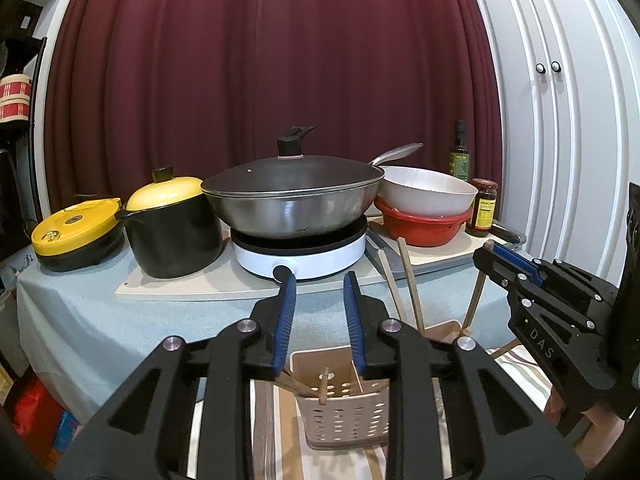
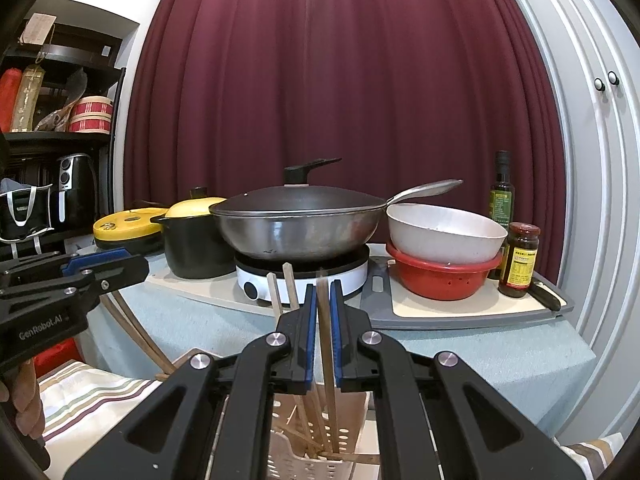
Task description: Organize utensils
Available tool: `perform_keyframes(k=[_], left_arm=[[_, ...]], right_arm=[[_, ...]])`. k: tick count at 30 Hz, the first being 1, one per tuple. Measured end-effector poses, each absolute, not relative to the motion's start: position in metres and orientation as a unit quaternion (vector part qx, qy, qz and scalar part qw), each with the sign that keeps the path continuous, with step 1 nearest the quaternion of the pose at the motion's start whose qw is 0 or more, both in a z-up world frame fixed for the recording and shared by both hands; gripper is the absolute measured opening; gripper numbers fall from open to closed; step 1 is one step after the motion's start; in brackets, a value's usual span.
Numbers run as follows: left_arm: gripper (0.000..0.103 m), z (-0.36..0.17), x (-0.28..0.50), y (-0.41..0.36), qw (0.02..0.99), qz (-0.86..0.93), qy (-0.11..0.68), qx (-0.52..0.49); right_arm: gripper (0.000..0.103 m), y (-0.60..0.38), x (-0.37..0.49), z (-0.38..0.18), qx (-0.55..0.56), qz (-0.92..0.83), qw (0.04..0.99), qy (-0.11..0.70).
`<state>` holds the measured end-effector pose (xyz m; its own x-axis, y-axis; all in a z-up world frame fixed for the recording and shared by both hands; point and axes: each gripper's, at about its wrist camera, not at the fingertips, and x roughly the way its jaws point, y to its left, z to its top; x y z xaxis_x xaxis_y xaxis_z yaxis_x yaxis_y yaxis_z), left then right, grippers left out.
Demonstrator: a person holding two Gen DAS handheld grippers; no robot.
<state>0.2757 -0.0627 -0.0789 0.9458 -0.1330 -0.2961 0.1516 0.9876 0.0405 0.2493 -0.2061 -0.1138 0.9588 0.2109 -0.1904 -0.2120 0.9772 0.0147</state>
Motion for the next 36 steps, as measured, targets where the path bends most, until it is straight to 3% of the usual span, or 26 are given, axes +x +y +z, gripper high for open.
perform_keyframes(k=[1, 3, 5, 13, 17, 30, 36], left_arm=[[0.028, -0.079, 0.276, -0.063, 0.986, -0.072, 0.149, 0.031], [0.041, -0.079, 0.276, -0.062, 0.986, -0.069, 0.148, 0.03], [0.045, -0.079, 0.276, -0.062, 0.986, -0.067, 0.146, 0.032], [0.067, -0.076, 0.27, -0.062, 0.987, -0.059, 0.141, 0.041], [0.086, -0.071, 0.261, -0.06, 0.99, -0.041, 0.129, 0.045], [0.097, -0.071, 0.176, -0.057, 0.989, -0.014, 0.137, 0.058], [0.098, -0.083, 0.127, -0.047, 0.986, -0.011, 0.163, 0.044]], right_arm=[[0.014, -0.206, 0.249, -0.113, -0.003, 0.107, 0.99, 0.096], [0.025, -0.206, 0.249, -0.113, -0.001, 0.104, 0.99, 0.093], [0.038, -0.206, 0.247, -0.112, 0.0, 0.102, 0.991, 0.091], [0.069, -0.206, 0.236, -0.103, 0.001, 0.089, 0.993, 0.078], [0.079, -0.206, 0.227, -0.097, 0.002, 0.083, 0.994, 0.076], [0.085, -0.204, 0.151, -0.092, 0.015, 0.064, 0.992, 0.107], [0.085, -0.205, 0.106, -0.1, 0.013, 0.057, 0.991, 0.12]])
